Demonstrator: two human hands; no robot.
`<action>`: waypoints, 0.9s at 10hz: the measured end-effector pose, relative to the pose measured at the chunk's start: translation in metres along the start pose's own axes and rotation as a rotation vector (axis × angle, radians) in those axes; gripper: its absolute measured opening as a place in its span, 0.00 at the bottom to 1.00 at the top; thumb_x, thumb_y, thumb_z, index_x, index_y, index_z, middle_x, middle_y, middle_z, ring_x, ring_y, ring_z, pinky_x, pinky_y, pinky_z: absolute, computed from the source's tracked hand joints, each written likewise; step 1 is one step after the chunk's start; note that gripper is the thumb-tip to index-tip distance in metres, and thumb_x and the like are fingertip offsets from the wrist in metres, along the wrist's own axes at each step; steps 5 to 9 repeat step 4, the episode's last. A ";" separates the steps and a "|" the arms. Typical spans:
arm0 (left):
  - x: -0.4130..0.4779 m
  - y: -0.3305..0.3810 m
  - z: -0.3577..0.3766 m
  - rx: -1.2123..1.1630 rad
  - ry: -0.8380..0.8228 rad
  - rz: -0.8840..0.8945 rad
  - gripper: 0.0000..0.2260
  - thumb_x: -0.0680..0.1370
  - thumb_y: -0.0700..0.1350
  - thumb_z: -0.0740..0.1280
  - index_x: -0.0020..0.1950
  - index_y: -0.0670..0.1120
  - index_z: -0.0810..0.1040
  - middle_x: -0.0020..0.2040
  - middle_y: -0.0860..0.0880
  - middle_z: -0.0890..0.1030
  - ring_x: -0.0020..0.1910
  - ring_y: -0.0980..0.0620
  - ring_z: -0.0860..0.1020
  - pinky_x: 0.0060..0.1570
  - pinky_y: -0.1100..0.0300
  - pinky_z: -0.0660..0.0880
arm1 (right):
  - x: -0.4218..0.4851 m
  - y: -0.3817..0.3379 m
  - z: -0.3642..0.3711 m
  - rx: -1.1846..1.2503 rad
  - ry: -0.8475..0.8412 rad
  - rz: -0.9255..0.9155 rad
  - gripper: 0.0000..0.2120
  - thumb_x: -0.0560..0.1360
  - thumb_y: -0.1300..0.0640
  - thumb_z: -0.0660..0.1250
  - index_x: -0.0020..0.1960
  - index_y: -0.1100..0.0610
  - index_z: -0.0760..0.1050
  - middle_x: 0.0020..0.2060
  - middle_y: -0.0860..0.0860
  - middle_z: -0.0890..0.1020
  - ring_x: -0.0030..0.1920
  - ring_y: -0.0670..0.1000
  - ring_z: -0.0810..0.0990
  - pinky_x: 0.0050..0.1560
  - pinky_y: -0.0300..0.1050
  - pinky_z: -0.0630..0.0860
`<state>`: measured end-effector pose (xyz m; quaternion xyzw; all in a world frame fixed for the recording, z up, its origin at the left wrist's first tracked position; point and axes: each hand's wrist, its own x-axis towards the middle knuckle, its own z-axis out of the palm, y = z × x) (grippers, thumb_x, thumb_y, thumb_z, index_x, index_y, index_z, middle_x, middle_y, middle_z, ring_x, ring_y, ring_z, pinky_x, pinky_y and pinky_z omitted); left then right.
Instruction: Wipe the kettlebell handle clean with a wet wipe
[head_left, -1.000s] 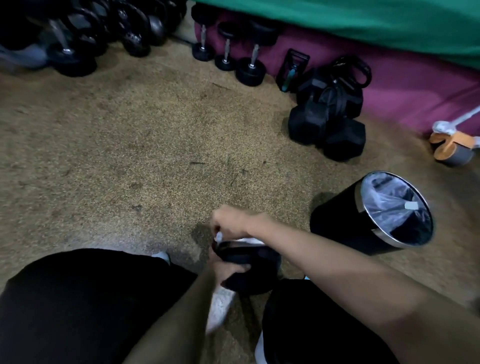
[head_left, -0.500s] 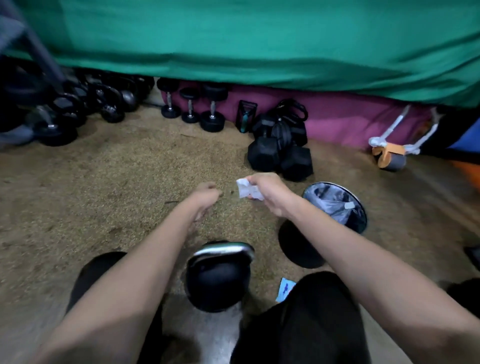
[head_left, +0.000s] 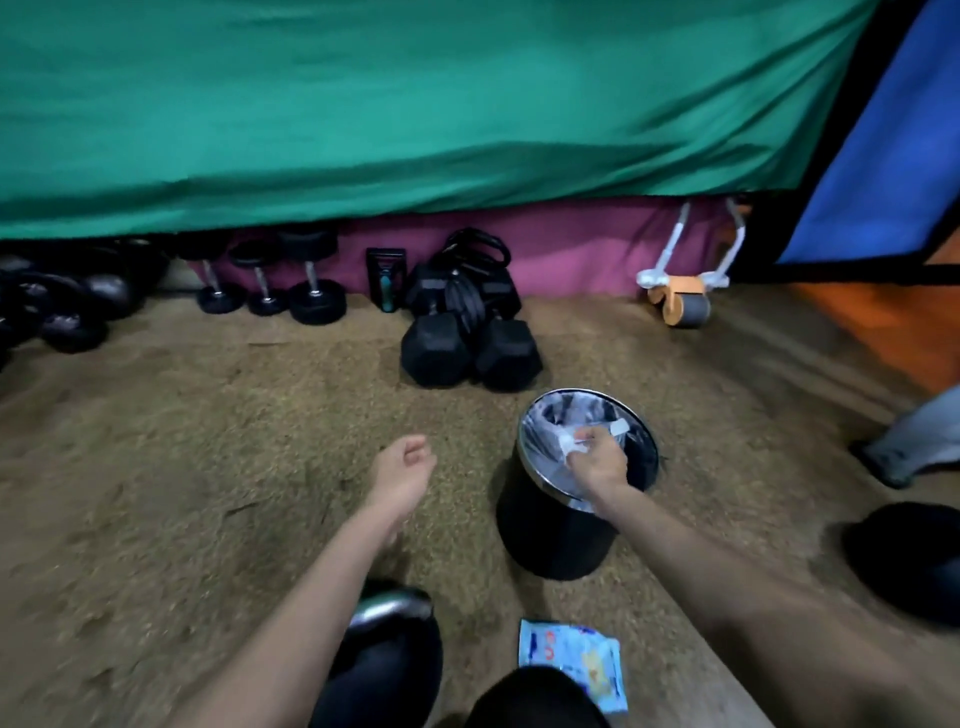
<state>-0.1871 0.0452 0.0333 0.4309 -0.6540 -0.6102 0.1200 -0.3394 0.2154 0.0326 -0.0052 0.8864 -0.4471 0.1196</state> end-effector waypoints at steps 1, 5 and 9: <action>0.029 -0.034 0.011 -0.051 0.003 -0.134 0.16 0.86 0.33 0.65 0.74 0.35 0.78 0.66 0.35 0.83 0.59 0.41 0.81 0.52 0.64 0.72 | 0.041 0.013 0.013 -0.148 -0.023 0.012 0.04 0.73 0.63 0.64 0.47 0.57 0.76 0.48 0.58 0.80 0.55 0.59 0.78 0.55 0.44 0.72; 0.115 -0.030 0.039 0.058 -0.104 -0.030 0.23 0.84 0.30 0.66 0.79 0.41 0.72 0.72 0.40 0.80 0.66 0.45 0.79 0.62 0.60 0.72 | 0.138 0.047 0.067 -0.574 -0.218 -0.039 0.09 0.73 0.55 0.64 0.48 0.58 0.79 0.51 0.56 0.83 0.55 0.56 0.79 0.52 0.43 0.74; 0.115 -0.030 0.039 0.058 -0.104 -0.030 0.23 0.84 0.30 0.66 0.79 0.41 0.72 0.72 0.40 0.80 0.66 0.45 0.79 0.62 0.60 0.72 | 0.138 0.047 0.067 -0.574 -0.218 -0.039 0.09 0.73 0.55 0.64 0.48 0.58 0.79 0.51 0.56 0.83 0.55 0.56 0.79 0.52 0.43 0.74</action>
